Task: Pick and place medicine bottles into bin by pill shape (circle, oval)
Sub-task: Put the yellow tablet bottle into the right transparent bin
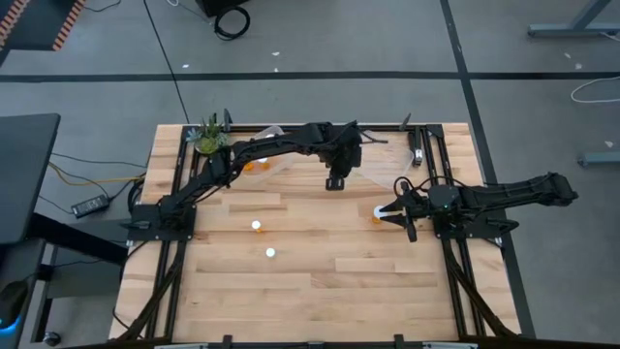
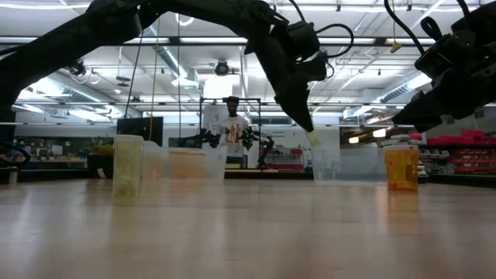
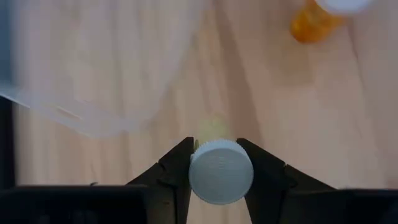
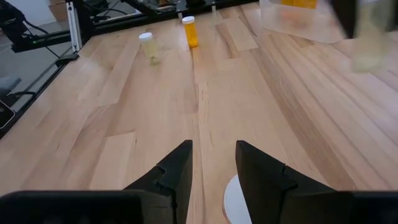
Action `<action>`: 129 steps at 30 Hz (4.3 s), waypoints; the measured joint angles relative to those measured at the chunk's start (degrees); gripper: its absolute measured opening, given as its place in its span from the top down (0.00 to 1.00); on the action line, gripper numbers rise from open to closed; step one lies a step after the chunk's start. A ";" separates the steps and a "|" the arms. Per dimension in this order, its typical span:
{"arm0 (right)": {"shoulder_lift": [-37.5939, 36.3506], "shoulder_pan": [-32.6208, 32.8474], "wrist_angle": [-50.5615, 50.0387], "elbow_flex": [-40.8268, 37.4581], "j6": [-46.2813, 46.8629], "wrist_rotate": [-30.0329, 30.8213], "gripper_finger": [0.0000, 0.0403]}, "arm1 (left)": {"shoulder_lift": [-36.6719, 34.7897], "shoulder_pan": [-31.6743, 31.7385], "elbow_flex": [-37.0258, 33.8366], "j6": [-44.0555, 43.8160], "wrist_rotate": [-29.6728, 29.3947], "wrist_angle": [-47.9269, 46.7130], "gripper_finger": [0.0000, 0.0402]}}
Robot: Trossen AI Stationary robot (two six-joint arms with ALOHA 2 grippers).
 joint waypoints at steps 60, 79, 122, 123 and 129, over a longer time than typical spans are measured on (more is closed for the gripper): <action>0.28 0.02 2.15 0.02 -2.53 0.02 0.68 | 5.85 -10.24 0.01 -6.96 -5.32 -8.94 0.45; 0.37 -0.13 0.33 4.01 5.18 4.55 0.68 | -0.93 -9.13 0.29 -7.56 -6.82 -12.58 0.35; 31.37 -0.50 -19.24 35.43 4.42 9.64 0.68 | -2.78 -16.23 -11.40 -13.04 -6.80 -16.31 0.69; 31.48 -0.50 -20.28 36.66 4.16 9.78 0.68 | -2.78 -16.23 -11.40 -13.08 -6.79 -16.44 0.70; 31.66 -0.49 -24.02 39.41 3.09 11.48 0.68 | -2.78 -16.79 -11.42 -13.08 -6.73 -16.01 0.72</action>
